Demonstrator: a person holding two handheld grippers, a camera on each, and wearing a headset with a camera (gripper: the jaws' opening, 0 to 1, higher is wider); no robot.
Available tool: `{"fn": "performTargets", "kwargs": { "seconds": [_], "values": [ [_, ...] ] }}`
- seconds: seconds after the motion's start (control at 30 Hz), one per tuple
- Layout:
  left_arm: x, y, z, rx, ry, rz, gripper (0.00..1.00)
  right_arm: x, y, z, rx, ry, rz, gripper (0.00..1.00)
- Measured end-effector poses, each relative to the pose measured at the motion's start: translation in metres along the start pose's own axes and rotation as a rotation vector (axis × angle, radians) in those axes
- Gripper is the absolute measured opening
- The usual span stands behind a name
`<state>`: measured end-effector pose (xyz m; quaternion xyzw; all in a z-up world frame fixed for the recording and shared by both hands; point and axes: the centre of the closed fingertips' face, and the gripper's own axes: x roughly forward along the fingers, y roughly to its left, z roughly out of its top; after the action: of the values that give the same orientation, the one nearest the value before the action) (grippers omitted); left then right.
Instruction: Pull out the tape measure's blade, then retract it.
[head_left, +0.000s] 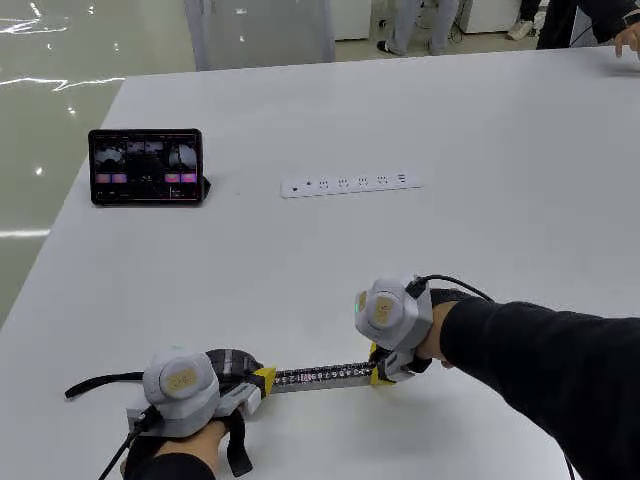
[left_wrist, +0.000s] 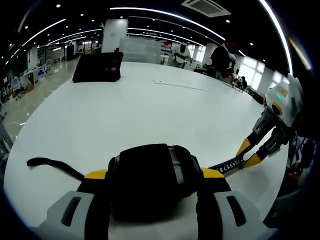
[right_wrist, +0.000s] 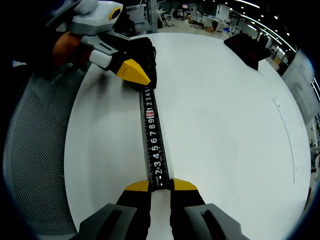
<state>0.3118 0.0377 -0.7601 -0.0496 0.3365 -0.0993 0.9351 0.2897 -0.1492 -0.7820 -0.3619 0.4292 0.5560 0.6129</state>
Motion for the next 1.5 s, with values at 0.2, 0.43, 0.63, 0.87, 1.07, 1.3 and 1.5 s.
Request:
{"fn": "performTargets", "kwargs": {
  "seconds": [0.2,0.43,0.63,0.87,1.07,1.3,1.5],
  "values": [
    [0.000,0.000,0.000,-0.001,0.003,0.000,0.66,0.000,0.001,0.002,-0.007,0.002,0.002,0.10],
    [-0.001,0.000,-0.001,-0.001,0.003,0.000,0.66,0.001,0.001,0.003,-0.025,0.001,0.011,0.10],
    [-0.001,-0.001,-0.001,-0.002,0.004,-0.001,0.66,0.001,0.001,0.004,-0.032,0.012,0.019,0.10],
    [-0.001,-0.001,-0.001,-0.002,0.003,-0.001,0.66,0.002,0.001,0.006,-0.008,-0.022,0.023,0.10],
    [-0.001,-0.001,-0.001,-0.002,0.005,-0.002,0.66,0.004,0.002,0.009,-0.019,-0.012,0.014,0.10],
    [-0.001,-0.001,-0.001,-0.004,0.007,-0.003,0.66,0.004,0.002,0.011,-0.008,-0.015,0.010,0.10],
    [-0.001,-0.001,-0.001,-0.005,0.006,-0.003,0.66,0.005,0.002,0.013,-0.004,-0.012,0.005,0.10]
  ]
}}
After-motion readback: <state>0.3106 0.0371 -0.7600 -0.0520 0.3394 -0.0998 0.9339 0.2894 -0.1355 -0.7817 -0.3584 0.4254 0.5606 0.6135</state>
